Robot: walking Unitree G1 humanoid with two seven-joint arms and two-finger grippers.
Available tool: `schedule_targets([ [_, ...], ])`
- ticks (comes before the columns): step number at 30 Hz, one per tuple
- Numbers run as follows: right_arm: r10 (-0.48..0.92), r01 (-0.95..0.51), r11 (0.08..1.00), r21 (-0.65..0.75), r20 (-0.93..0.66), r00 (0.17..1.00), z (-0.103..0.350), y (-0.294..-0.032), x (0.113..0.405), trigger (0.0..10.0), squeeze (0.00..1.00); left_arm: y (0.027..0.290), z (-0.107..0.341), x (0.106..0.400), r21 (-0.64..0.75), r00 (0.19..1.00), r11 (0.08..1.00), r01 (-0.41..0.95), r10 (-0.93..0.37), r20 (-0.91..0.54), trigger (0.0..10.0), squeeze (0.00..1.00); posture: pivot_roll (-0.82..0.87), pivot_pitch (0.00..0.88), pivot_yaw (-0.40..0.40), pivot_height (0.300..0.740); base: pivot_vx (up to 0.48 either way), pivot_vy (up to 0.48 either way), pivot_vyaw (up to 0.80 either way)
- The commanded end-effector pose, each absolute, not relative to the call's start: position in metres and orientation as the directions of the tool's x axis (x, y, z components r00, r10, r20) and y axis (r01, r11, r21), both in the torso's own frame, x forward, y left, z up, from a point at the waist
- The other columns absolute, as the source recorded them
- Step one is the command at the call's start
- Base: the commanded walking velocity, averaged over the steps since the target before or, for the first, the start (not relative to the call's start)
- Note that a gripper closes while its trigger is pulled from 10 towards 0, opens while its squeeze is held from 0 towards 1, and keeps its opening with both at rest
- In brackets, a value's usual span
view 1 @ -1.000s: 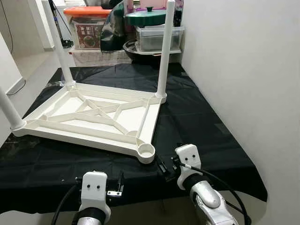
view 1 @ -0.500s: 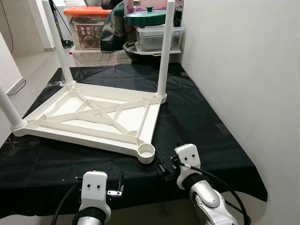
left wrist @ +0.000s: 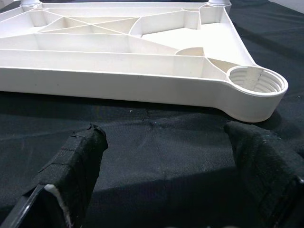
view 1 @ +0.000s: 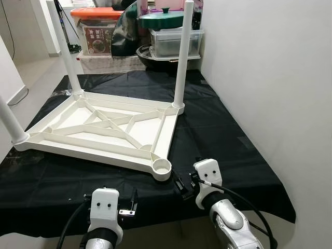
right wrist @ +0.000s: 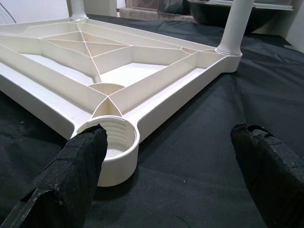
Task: Building children table
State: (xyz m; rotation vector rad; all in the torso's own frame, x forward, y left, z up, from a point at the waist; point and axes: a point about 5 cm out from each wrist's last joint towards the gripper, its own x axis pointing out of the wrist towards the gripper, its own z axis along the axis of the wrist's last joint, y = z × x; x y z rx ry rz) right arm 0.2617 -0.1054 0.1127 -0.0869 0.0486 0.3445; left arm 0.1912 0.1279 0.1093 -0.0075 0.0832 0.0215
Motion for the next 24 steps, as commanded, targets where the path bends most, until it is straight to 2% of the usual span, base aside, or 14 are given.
schedule_targets([
  [1,0.33,-0.334,0.94,-0.065,-0.063,0.942,0.112,-0.1044,0.2618,10.0,0.0,0.1282,0.1057,0.1908,-0.001,0.994,1.0,-0.023,0.023,-0.106,10.0,0.0,0.04,0.0,-0.031,0.74,0.0,0.0,0.0],
  [24,0.327,-0.331,0.942,-0.064,-0.063,0.943,0.1125,-0.1051,0.2622,10.0,0.0,0.1286,0.1044,0.1909,-0.003,0.994,1.0,-0.025,0.025,-0.109,10.0,0.0,0.04,0.0,-0.034,0.74,0.0,0.0,0.0],
])
